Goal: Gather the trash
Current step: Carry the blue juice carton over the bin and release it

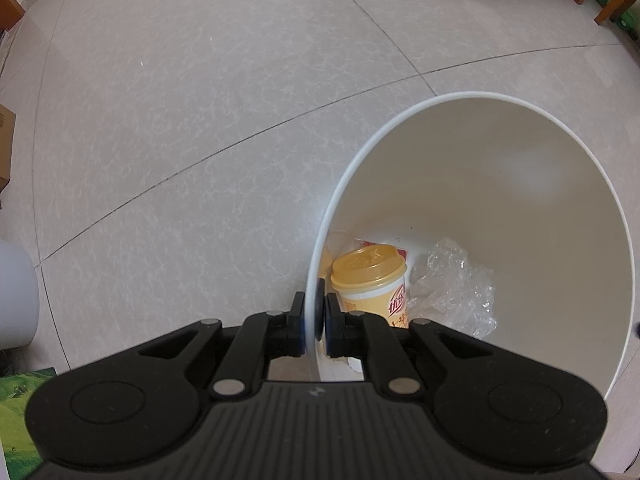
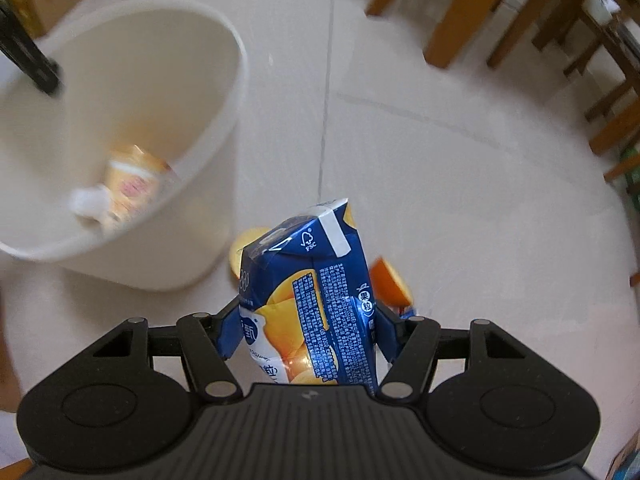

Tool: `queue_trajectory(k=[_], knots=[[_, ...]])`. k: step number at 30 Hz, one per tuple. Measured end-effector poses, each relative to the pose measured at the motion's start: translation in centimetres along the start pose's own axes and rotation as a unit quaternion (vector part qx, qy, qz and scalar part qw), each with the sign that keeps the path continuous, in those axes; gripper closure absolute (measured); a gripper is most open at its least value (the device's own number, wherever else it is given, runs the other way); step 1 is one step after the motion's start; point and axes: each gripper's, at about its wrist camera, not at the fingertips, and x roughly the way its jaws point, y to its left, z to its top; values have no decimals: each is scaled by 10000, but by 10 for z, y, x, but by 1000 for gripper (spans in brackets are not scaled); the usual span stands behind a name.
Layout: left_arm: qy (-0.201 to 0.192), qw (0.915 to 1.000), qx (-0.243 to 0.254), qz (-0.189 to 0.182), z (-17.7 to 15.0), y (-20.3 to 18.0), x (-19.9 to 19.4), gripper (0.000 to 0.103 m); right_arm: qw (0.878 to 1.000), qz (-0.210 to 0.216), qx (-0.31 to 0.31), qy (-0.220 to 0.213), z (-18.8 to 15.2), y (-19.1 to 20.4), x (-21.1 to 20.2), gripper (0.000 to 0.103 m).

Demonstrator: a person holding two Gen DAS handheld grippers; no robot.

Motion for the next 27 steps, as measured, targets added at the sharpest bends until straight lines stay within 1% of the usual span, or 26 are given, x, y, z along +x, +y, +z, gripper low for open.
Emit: queue_trajectory(k=[4,9,12,17,19,20,21,27], knots=[[-8,10000,10,22,-1,-1,0,96,9992,220,-179,-285,30,12,-42,34],[-18,10000,5,27,-1,-1,0,96,9964,478,-401,-570,65,35,-74,34],[-23,10000,16,37,-2,-2,0,96,9948,636,-401,-694,82,45,-78,34],[-10,10000,-1,24,-1,-1,-1,96,9930,797,-431,-762,97,59,-75,33],[-10,10000,-2,27,-1,0,-1,96,9929,748,-440,-812,102,64,-77,22],[-10,10000,-6,15,-1,0,-2,96,9929,727,-425,-844,101,65,-79,14],[-13,10000,-14,-4,-1,0,-2,96,9924,735,-420,-888,101,65,-80,13],[-12,10000,-13,9,-1,0,-3,96,9937,703,-339,-806,97,61,-81,13]])
